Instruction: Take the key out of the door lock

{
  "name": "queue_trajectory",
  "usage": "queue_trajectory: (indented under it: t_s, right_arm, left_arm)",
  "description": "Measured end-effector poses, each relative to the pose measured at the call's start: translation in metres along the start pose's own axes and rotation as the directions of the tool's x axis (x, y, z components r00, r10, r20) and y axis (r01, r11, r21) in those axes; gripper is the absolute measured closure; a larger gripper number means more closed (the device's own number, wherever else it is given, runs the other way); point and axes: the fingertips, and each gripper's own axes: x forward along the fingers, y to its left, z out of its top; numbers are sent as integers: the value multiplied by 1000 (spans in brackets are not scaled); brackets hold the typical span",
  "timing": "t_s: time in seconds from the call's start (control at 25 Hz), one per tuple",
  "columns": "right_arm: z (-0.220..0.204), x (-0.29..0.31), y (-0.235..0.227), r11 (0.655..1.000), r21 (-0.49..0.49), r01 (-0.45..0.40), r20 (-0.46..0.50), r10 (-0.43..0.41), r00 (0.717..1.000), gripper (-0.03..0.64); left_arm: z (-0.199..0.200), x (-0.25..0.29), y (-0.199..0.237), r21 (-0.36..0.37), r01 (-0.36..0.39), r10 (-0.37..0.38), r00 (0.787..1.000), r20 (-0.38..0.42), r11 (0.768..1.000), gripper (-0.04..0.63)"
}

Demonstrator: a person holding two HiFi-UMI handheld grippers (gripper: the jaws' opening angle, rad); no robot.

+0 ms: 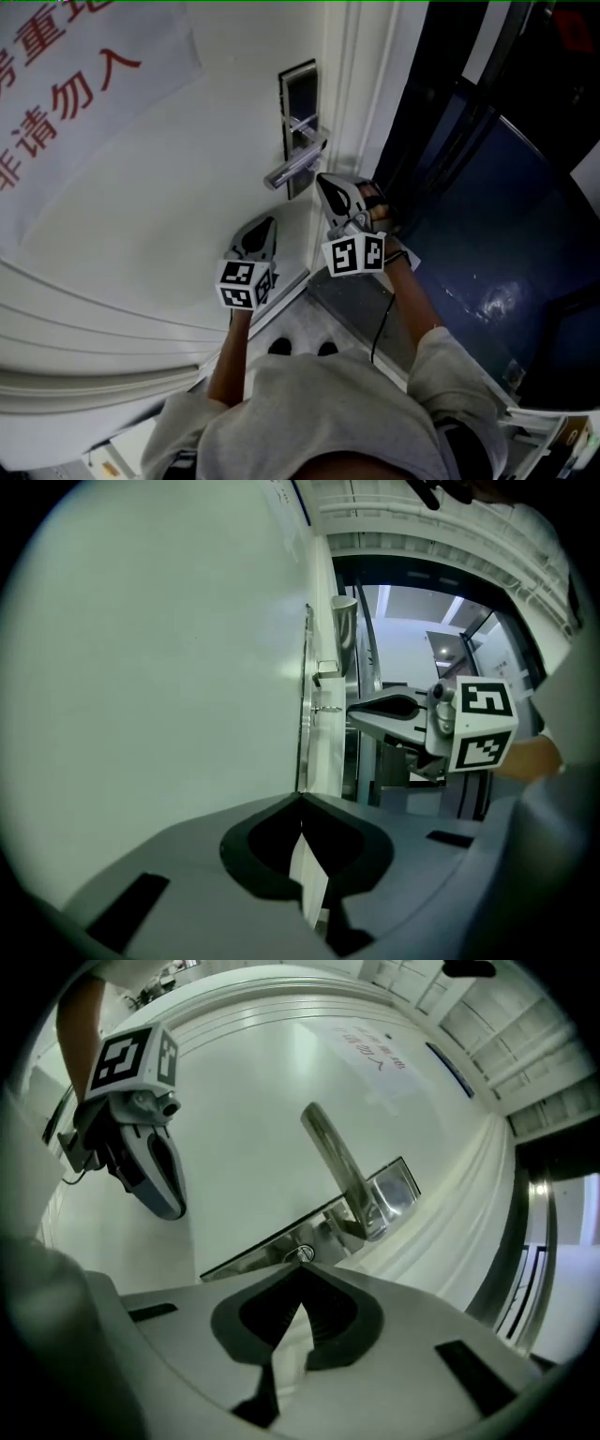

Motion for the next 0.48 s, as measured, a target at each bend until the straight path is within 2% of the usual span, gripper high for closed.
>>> queue_trajectory:
  t_s: [0.12, 0.28, 0.48]
  right_arm:
    - [2, 2, 0, 993, -122, 9, 0, -9, 1000, 594]
    - [1, 2, 2, 960, -280, 14, -4, -16, 1000, 594]
    - [-1, 2, 3, 927, -376, 13, -5, -16, 1000, 594]
  left_arm:
    - [1, 3, -1, 3, 7, -7, 1000, -2, 1000, 577]
    - [0, 4, -1, 1, 11, -11, 1000, -3, 1000, 577]
    - [-1, 6, -2, -3, 14, -14, 1000, -4, 1000, 577]
